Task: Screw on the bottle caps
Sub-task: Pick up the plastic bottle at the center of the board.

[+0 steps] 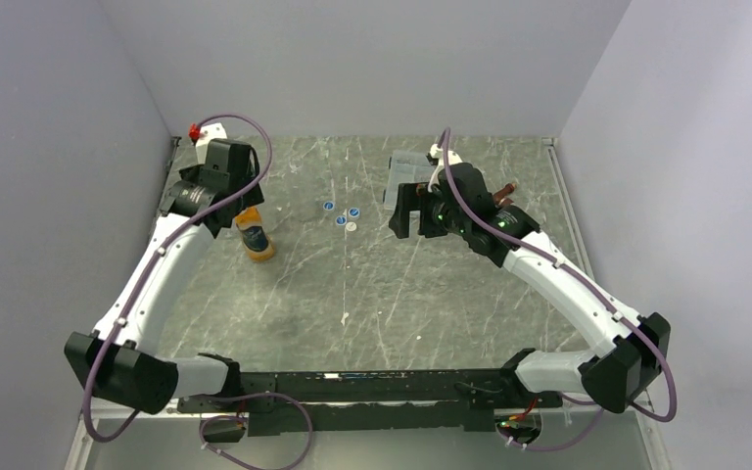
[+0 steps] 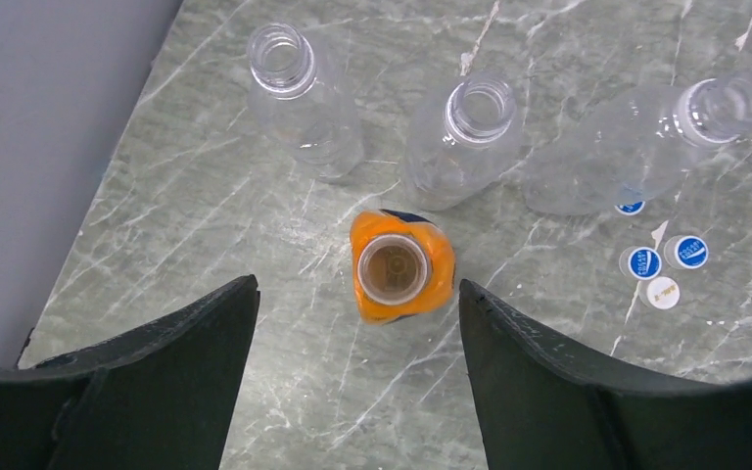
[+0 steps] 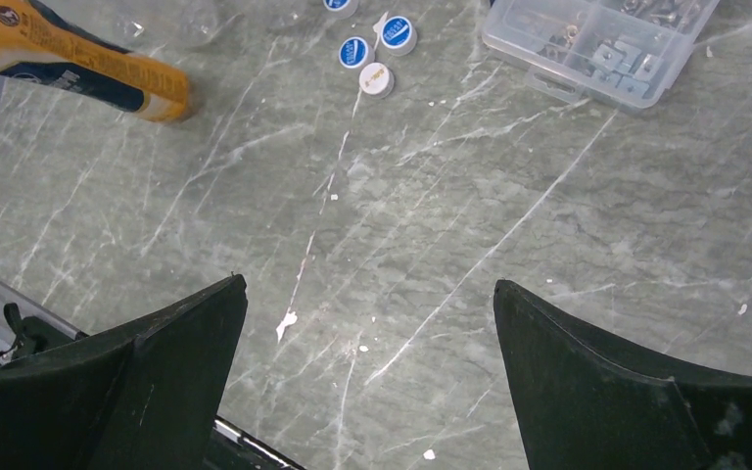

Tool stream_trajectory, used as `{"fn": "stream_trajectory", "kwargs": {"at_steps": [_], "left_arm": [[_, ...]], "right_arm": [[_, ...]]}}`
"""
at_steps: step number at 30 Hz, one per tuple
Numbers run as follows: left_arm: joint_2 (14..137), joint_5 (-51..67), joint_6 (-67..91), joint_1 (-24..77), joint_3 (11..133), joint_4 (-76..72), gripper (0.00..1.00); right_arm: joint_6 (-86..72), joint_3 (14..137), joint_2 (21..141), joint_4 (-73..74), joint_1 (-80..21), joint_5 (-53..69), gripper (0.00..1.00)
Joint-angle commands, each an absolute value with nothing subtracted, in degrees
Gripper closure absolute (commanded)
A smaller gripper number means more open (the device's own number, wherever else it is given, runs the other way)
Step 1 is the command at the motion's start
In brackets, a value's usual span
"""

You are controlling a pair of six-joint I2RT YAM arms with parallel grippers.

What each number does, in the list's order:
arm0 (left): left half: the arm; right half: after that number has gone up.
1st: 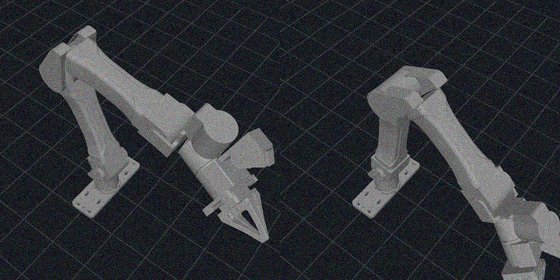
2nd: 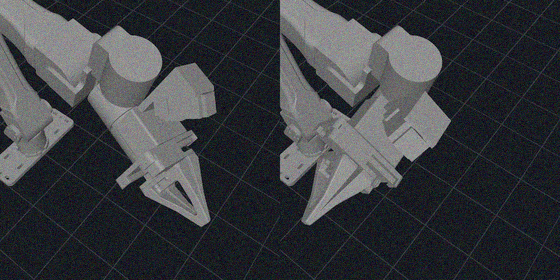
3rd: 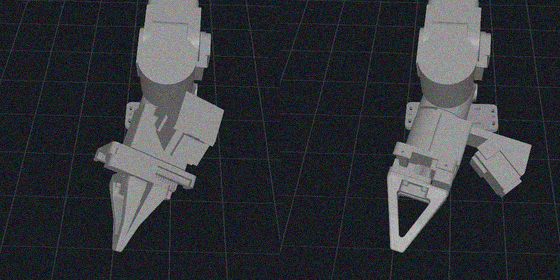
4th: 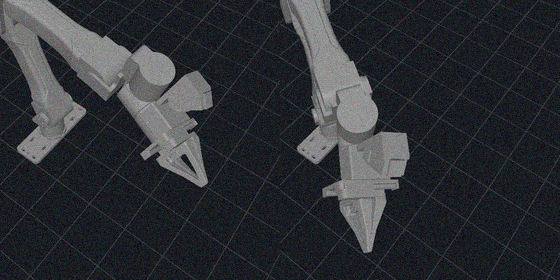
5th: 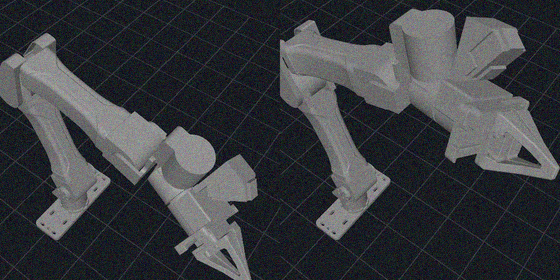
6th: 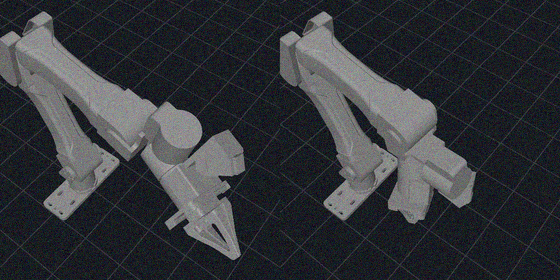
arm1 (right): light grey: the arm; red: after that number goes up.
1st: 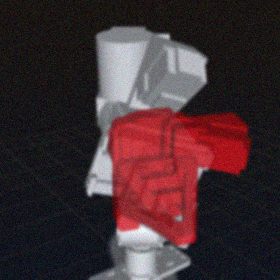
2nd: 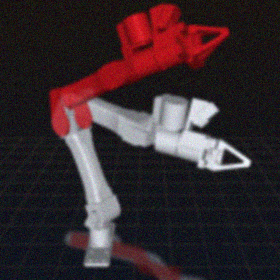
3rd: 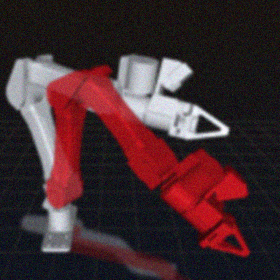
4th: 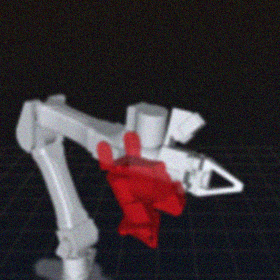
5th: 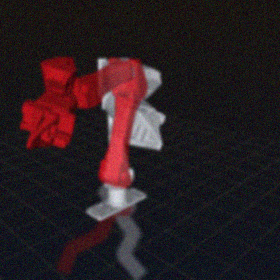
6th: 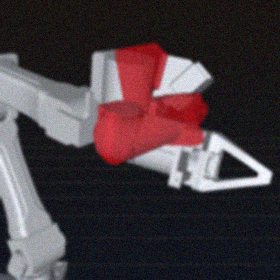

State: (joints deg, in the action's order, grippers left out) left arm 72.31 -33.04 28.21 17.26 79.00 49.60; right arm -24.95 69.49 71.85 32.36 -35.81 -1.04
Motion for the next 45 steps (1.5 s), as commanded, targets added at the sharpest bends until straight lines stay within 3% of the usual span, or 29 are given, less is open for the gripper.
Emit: {"fn": "stream_trajectory", "kwargs": {"at_steps": [1,21,27,32,39,45], "left_arm": [[74.10,-27.16,28.78,14.57,77.60,45.17,0.22],[77.49,-23.69,28.21,11.78,75.68,43.23,0.56],[77.75,-21.93,27.46,11.78,76.63,43.95,0.73],[78.56,-17.85,25.31,11.78,81.24,49.31,1.00],[78.07,-3.71,22.39,11.78,90.95,59.11,1.00],[77.40,21.34,18.54,11.99,94.42,62.05,1.00]], "right_arm": [[-23.39,71.81,72.28,29.97,-35.73,-0.26,0.00],[-23.01,70.34,72.60,29.62,-35.70,-0.53,0.00],[-22.79,69.63,72.50,29.36,-35.77,-0.53,0.00],[-20.79,69.33,72.18,27.70,-35.77,2.77,0.00],[-16.43,66.20,70.04,19.16,-40.19,7.88,0.00],[-9.01,63.19,68.66,9.74,-46.34,14.64,0.00]]}}
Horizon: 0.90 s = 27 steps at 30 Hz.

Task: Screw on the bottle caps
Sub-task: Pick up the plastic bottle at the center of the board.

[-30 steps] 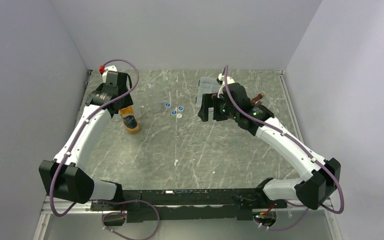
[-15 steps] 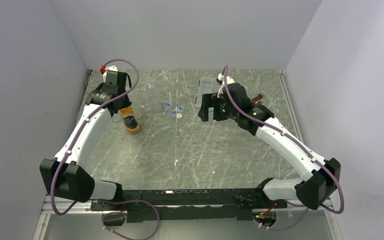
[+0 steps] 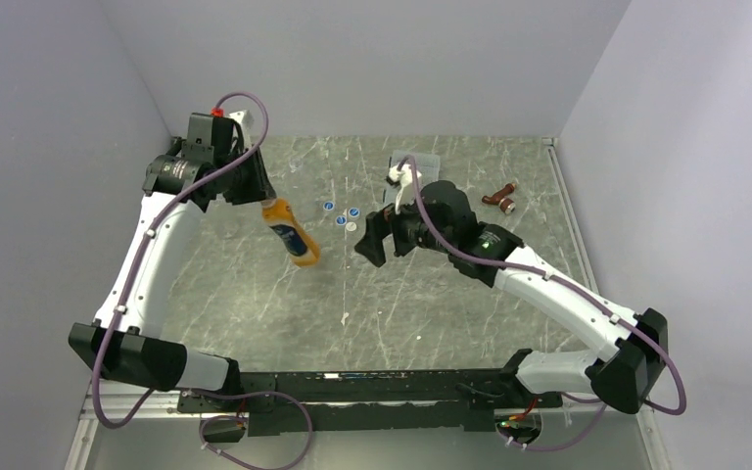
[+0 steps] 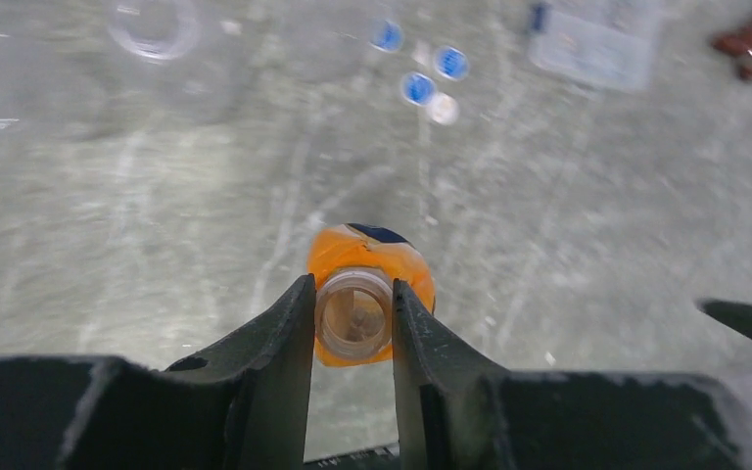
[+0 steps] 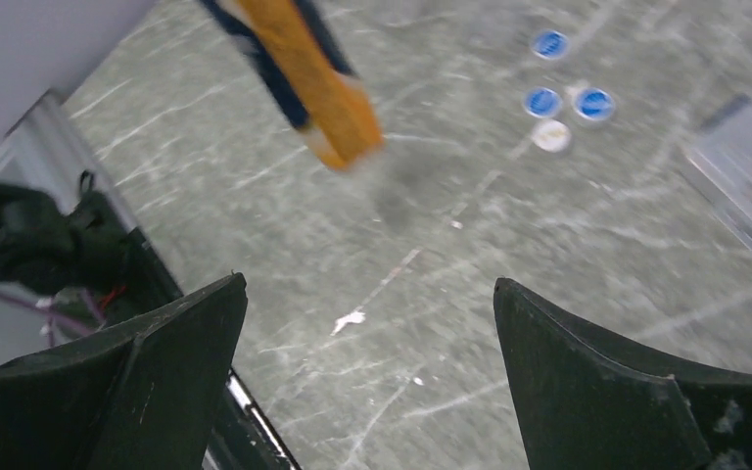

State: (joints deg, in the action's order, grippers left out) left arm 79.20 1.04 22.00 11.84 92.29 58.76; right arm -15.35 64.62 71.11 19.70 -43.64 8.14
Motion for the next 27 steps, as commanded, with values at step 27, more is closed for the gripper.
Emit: {"fn": "stream_trajectory", "kwargs": {"at_steps": [27], "left_arm": [[77.08,38.11,15.88,22.84,94.94,51.76,1.00]], "right_arm": [[-5.61,61.52,72.64,10.13,-50.22,23.00,0.02]]}}
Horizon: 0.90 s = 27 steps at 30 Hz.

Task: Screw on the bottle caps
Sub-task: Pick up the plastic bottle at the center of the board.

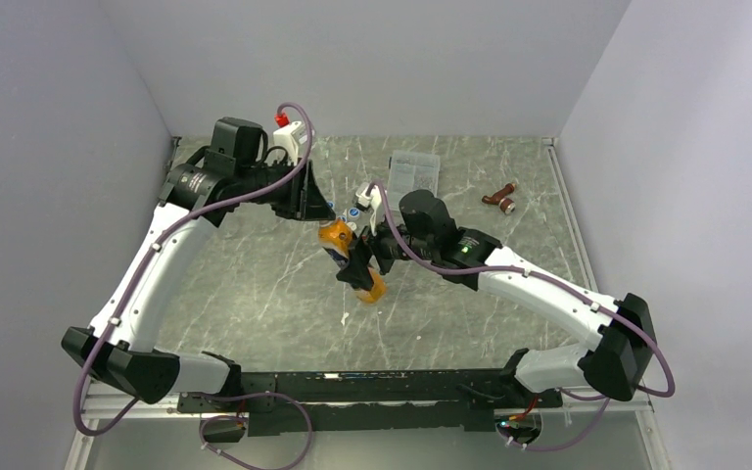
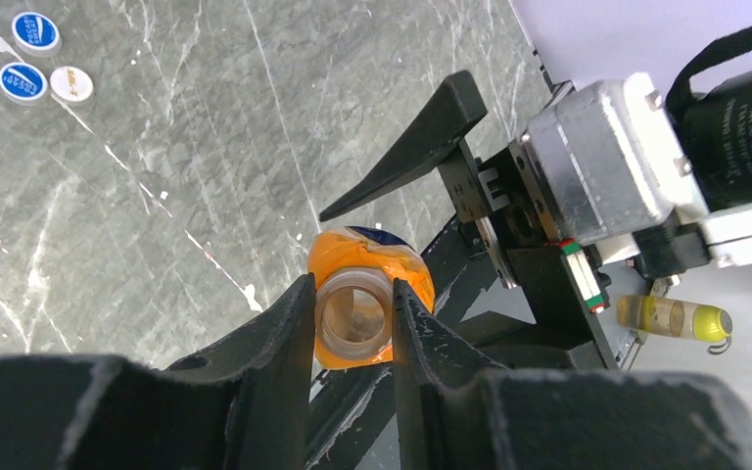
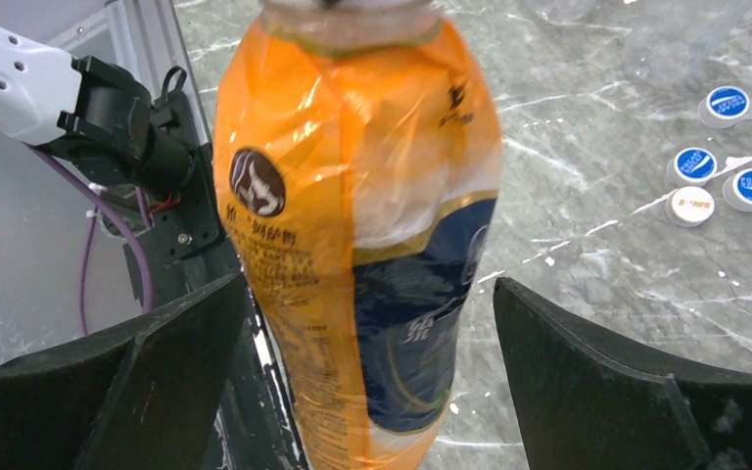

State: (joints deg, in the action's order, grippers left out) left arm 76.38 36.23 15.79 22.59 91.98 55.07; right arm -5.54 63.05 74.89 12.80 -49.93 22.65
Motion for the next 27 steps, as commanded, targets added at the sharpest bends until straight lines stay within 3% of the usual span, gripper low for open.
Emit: {"fn": "stream_trajectory", "kwargs": {"at_steps": [1,20,27], "left_arm": [[77.28,38.22,16.18,22.85,95.05,51.46,1.00],[78.39,42.54,21.83,22.78,94.41,43.10,1.00],[78.88,42.59,22.07,22.80,94.24,42.21,0.99]], "right_arm": [[-5.84,61.01,72.20,9.80,-50.21,22.95,0.03],[-7.70,57.55,68.33,7.68,-50.11,19.51,0.18],[-8.55,57.92,66.53,8.76,-49.09,15.59,0.46]]}}
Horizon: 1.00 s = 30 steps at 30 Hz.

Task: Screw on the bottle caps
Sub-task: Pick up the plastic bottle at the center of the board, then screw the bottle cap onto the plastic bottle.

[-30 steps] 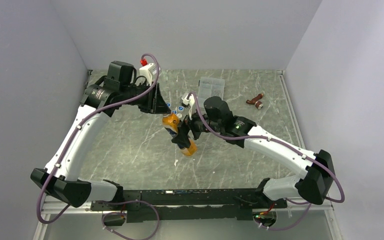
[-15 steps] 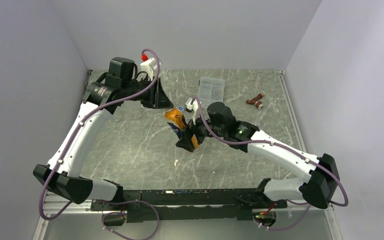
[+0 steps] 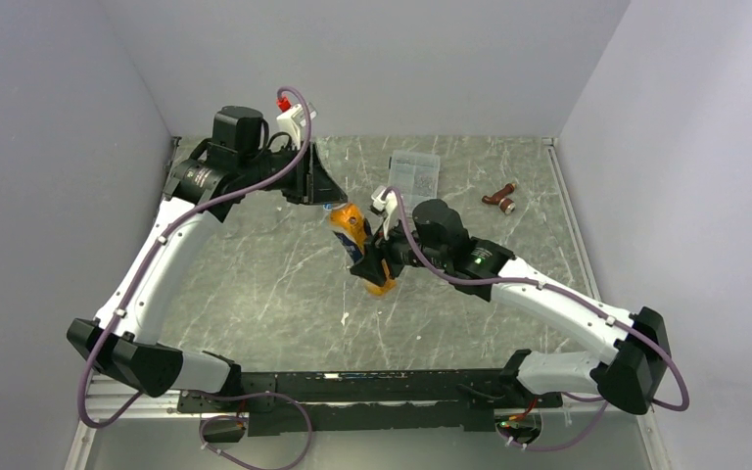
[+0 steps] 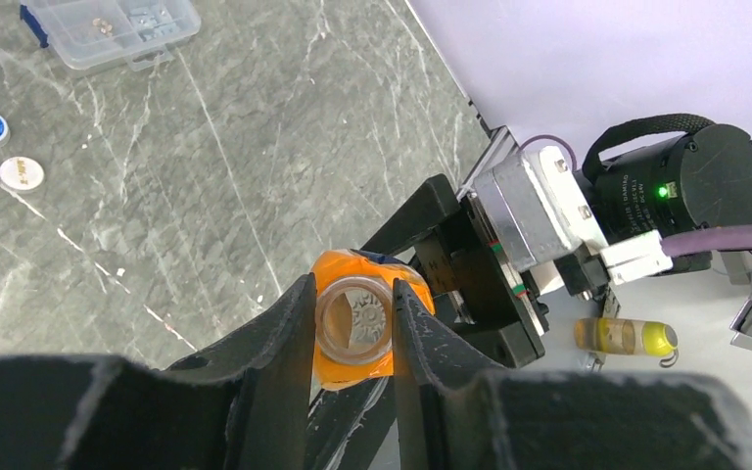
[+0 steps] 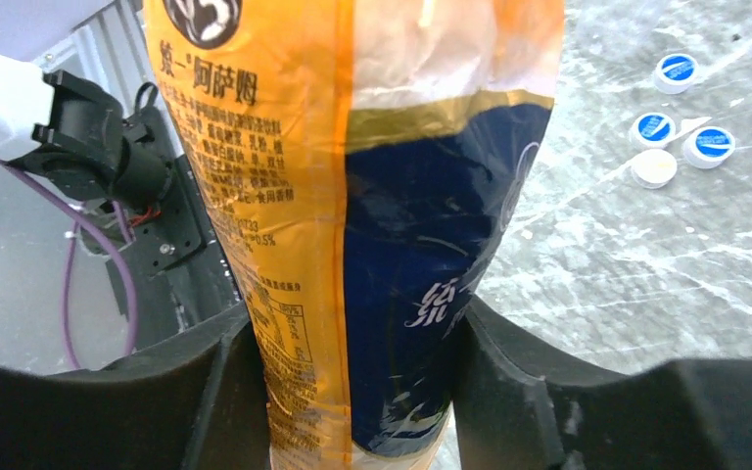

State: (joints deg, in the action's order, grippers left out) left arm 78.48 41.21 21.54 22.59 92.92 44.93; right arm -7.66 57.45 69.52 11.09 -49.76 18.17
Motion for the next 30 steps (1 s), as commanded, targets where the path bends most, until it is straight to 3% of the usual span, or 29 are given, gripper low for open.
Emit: {"fn": "stream_trajectory", "kwargs": {"at_steps": [1,4,6,9,20,24,30], "left_arm": [[79.15,42.28,21.92,22.81,94.42,42.41,0.94],[79.86,40.57,21.34,22.82,95.43,43.03,0.67],[79.89,37.97,21.08,22.80,95.96,43.28,0.37],[79.96,31.87,20.51,22.84,97.11,43.57,0.13],[86.47,1.83,19.87,27.62,97.73,41.28,0.17],[91.36,-5.53,20.30,31.27,96.41,40.19,0.23],[101.81,-12.18,22.77,36.21,93.92,37.10,0.32]], "right_arm": [[-8.68,58.00,66.07,8.95,-48.83,15.37,0.50],[-8.83,58.34,65.14,10.50,-48.12,14.34,0.55],[-8.70,58.36,64.36,11.79,-47.54,13.82,0.56],[-9.43,57.92,63.41,14.31,-46.63,11.21,0.56],[-19.34,51.26,57.24,25.49,-38.36,0.31,0.56],[-22.54,50.34,55.16,28.42,-37.35,-7.68,0.56],[-24.83,51.18,53.16,27.95,-37.08,-9.05,0.55]]}}
